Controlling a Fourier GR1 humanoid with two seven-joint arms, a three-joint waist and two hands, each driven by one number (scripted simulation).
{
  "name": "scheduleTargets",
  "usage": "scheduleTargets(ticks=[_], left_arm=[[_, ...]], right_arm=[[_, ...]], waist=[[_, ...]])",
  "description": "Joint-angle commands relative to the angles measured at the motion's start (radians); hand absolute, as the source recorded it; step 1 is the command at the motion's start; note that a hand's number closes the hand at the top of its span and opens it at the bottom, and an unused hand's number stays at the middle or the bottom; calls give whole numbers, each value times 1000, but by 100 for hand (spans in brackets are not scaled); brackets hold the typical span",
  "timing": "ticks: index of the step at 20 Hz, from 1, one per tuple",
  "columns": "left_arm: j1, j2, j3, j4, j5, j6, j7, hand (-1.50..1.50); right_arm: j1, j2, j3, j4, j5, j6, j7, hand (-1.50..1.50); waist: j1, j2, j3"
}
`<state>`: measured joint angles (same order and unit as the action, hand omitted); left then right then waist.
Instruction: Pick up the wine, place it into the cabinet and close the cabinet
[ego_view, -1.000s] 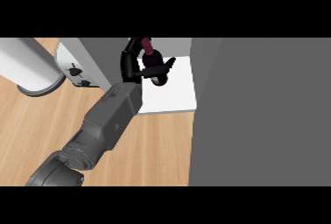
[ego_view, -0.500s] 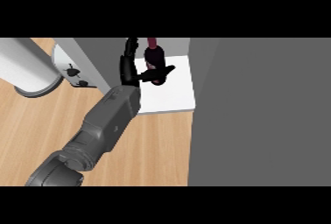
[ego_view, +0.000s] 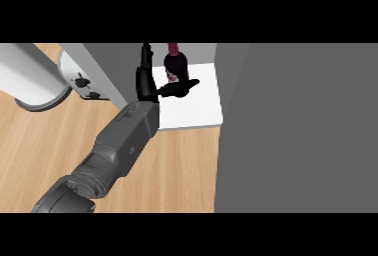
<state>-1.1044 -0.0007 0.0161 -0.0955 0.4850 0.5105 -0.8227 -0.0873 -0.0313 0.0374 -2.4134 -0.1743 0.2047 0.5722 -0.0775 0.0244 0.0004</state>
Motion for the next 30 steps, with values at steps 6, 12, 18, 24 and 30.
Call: scheduleTargets(ticks=[6,12,18,24,30], left_arm=[[48,1,10,5,-7,-49,-68,-150],[34,12,-7,6,-29,-119,-49,-150],[54,1,-2,-3,-21,-160,-67,-150],[103,1,-7,-29,28,-231,-90,-150],[132,1,-75,-81,114,-256,-53,-150]], right_arm=[[-28,15,13,5,-6,-11,-6,-150],[-2,17,50,-42,4,-23,36,-150],[-55,16,15,-27,-9,-52,46,-150],[-1,9,18,-9,-36,-15,12,-150],[-25,20,81,-74,5,-51,83,-150]], waist=[[1,9,-3],[8,1,-2],[18,-2,-2],[15,-7,-1],[5,-19,-2]])
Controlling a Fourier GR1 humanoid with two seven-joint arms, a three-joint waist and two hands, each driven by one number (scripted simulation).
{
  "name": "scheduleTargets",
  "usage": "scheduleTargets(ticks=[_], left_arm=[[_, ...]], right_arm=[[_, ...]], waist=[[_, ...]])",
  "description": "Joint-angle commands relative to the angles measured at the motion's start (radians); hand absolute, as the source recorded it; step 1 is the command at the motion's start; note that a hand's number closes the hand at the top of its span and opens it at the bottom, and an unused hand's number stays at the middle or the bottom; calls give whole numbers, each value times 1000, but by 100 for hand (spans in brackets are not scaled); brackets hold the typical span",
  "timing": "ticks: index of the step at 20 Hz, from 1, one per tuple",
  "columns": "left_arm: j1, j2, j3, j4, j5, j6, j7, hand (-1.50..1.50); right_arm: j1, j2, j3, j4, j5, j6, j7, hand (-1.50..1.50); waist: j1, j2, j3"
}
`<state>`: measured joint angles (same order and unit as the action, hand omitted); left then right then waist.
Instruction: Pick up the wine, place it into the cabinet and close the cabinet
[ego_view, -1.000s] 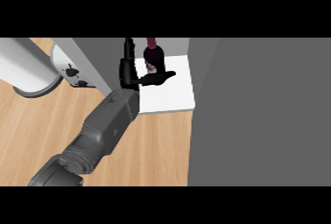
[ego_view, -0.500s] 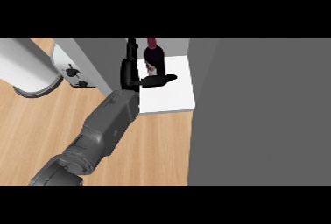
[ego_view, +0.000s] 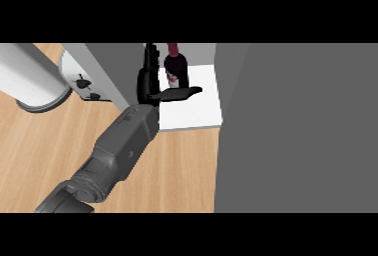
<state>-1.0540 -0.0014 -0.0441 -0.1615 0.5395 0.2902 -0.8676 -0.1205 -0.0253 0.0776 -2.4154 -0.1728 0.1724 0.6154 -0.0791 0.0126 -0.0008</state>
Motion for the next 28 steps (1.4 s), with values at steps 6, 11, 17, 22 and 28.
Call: scheduleTargets(ticks=[6,11,17,22,28], left_arm=[[168,1,-156,-150,167,25,-2,-150],[286,1,-388,-405,273,149,81,-150],[399,1,-622,-648,373,379,84,-150],[534,4,-607,-799,208,396,101,-150],[647,20,-702,-1090,148,530,194,-150]], right_arm=[[21,24,47,-5,28,-38,-20,-150],[-13,-9,13,-52,18,-49,50,-150],[27,-17,-16,-87,-14,-49,42,-150],[88,-15,-7,-176,12,-62,54,-150],[72,-26,-37,-89,-23,-27,-5,-150]], waist=[[20,-10,0],[42,-17,0],[45,-13,1],[78,-17,1],[83,-17,1]])
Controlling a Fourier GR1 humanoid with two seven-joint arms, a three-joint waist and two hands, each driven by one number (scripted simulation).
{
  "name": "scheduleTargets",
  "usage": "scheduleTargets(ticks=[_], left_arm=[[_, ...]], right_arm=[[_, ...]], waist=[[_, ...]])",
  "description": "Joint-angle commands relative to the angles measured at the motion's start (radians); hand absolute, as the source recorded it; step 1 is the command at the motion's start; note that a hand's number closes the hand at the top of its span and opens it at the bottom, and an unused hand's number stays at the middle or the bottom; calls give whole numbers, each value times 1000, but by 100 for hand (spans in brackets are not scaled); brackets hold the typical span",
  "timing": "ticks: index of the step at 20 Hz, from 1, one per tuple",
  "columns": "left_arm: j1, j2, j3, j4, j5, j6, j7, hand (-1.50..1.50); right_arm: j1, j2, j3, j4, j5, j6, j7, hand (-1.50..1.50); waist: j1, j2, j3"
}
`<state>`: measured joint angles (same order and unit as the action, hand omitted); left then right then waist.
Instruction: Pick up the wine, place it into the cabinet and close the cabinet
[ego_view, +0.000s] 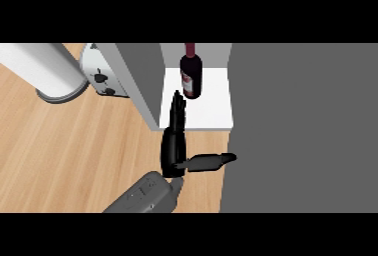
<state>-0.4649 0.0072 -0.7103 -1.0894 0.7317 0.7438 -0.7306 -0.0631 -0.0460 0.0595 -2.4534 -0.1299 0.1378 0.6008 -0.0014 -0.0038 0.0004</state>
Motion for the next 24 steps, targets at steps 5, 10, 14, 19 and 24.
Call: scheduleTargets(ticks=[5,10,14,19,24], left_arm=[[189,95,-101,-394,-106,139,111,-150],[294,90,-142,-488,-187,249,131,-150],[390,201,-146,-664,-204,194,133,-150],[453,270,-196,-751,-240,158,152,-150],[566,365,-201,-846,-231,78,112,-150]], right_arm=[[-13,-31,-58,-67,-77,3,52,-150],[42,-19,-49,-103,-103,16,50,-150],[56,-6,-40,-138,-106,10,67,-150],[33,-23,-45,-71,-181,60,77,-150],[40,-53,-62,-35,-244,119,85,150]], waist=[[9,-1,0],[3,0,0],[3,-2,0],[4,0,0],[6,1,0]])
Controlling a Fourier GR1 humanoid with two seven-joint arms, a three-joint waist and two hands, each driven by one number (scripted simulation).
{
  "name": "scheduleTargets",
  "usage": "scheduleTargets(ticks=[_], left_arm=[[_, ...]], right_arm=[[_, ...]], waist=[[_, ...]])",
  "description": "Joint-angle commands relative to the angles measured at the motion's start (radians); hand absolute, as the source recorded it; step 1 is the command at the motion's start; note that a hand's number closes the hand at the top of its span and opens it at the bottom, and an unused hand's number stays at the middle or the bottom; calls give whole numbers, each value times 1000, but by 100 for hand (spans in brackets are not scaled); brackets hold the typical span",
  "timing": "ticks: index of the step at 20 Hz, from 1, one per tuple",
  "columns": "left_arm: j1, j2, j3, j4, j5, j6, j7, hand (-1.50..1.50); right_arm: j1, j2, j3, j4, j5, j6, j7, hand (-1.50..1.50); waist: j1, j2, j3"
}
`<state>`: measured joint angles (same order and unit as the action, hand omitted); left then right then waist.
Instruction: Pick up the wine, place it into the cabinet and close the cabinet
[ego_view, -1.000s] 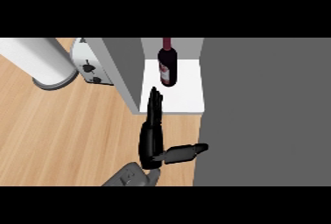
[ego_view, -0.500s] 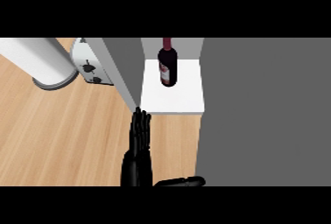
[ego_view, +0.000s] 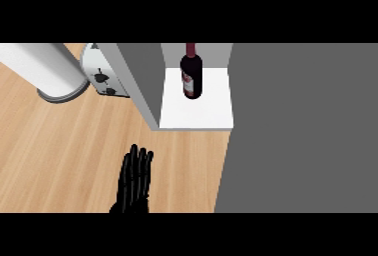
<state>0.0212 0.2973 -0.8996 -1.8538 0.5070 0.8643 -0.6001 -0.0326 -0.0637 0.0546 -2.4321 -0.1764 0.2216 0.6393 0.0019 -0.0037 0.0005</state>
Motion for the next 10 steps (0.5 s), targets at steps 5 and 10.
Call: scheduleTargets(ticks=[5,10], left_arm=[[138,217,65,-190,29,-144,-6,-150],[196,266,141,-185,93,-239,-39,-150]], right_arm=[[57,-38,-12,-97,-134,80,11,150],[161,31,152,-90,-131,82,38,150]], waist=[[-1,1,-1],[-3,0,-1]])
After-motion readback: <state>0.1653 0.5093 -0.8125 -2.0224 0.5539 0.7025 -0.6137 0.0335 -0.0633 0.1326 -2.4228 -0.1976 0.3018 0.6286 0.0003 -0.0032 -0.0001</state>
